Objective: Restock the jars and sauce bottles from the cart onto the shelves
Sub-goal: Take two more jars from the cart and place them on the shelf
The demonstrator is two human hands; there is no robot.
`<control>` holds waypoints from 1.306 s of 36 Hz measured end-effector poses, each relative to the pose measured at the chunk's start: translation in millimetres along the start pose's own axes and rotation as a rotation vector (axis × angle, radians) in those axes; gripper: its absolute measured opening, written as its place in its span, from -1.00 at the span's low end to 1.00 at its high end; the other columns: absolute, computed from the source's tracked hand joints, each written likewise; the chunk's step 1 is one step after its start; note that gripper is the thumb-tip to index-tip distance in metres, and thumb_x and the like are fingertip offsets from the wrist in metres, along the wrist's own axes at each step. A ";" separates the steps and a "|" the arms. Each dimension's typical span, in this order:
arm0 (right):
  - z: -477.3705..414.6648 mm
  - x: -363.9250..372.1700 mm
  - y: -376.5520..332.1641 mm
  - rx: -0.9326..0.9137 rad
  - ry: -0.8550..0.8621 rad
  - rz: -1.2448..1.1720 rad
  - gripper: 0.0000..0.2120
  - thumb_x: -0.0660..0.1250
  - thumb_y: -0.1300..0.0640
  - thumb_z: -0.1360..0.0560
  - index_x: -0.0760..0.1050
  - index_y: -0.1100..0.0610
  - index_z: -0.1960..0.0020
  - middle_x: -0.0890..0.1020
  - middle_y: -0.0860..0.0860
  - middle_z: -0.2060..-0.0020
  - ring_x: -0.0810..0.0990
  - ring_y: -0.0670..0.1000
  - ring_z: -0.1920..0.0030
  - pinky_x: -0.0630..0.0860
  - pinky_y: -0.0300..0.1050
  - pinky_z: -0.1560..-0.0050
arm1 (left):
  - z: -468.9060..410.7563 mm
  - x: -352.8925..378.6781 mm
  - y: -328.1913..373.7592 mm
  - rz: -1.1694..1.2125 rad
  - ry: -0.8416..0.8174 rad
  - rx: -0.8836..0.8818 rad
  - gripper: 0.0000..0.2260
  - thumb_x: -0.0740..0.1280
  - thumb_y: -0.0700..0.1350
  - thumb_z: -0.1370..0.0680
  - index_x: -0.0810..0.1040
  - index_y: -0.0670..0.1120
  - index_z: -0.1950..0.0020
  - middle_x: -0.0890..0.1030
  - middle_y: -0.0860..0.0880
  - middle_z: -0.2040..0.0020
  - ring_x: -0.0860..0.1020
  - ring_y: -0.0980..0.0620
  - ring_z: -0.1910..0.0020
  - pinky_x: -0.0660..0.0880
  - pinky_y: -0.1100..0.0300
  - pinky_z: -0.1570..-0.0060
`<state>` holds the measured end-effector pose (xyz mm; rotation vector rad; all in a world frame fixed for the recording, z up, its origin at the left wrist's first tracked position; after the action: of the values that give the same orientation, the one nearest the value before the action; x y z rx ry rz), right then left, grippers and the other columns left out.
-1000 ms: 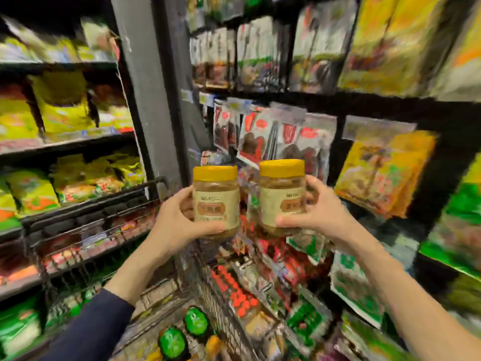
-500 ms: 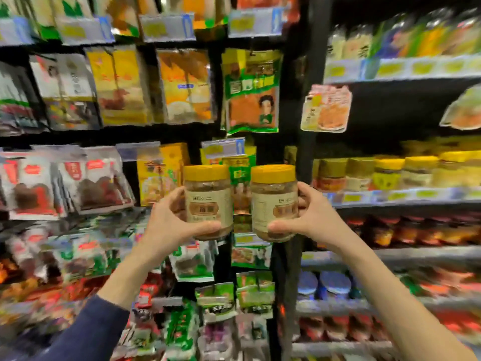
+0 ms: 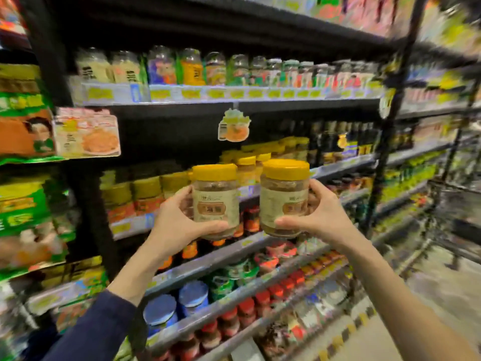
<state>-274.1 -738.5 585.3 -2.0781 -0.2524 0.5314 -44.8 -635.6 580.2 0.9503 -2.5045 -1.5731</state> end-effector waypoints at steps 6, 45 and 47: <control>-9.1 -101.1 27.6 -0.011 0.074 0.077 -0.32 0.60 0.00 -0.03 0.46 -0.03 -0.11 0.67 -0.07 0.01 0.65 -0.11 -0.01 0.58 -0.18 0.01 | -40.6 108.9 14.2 0.018 -0.073 0.023 -0.37 0.59 -0.04 -0.08 0.50 0.10 -0.11 0.65 0.16 0.01 0.62 0.30 0.05 0.51 0.46 0.13; -314.5 -232.0 228.1 -0.116 -0.135 -0.084 -0.28 0.59 0.09 -0.02 0.46 0.05 -0.16 0.67 -0.08 0.08 0.67 -0.18 0.12 0.55 -0.36 0.17 | -322.0 289.3 -88.3 -0.250 0.099 -0.098 -0.20 0.59 0.02 -0.20 0.31 -0.04 -0.36 0.56 0.04 -0.20 0.55 0.12 -0.17 0.52 0.08 -0.19; -329.7 -230.1 237.3 -0.128 -0.167 -0.107 -0.29 0.58 0.12 -0.03 0.45 0.05 -0.15 0.67 -0.08 0.09 0.67 -0.19 0.14 0.55 -0.37 0.19 | -328.1 291.6 -97.2 -0.270 0.129 -0.120 -0.21 0.59 -0.03 -0.24 0.28 -0.05 -0.37 0.55 0.05 -0.20 0.54 0.13 -0.17 0.51 0.06 -0.21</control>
<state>-331.3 -1201.6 599.3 -2.1312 -0.5041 0.6388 -124.6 -1078.1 577.4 1.3718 -2.2442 -1.6462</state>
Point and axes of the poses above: each hand's wrist, its own z-axis away from the middle knuckle, its own x-axis out of the palm, y = z × x, the point moved 6 cm from there along -z, towards the middle knuckle
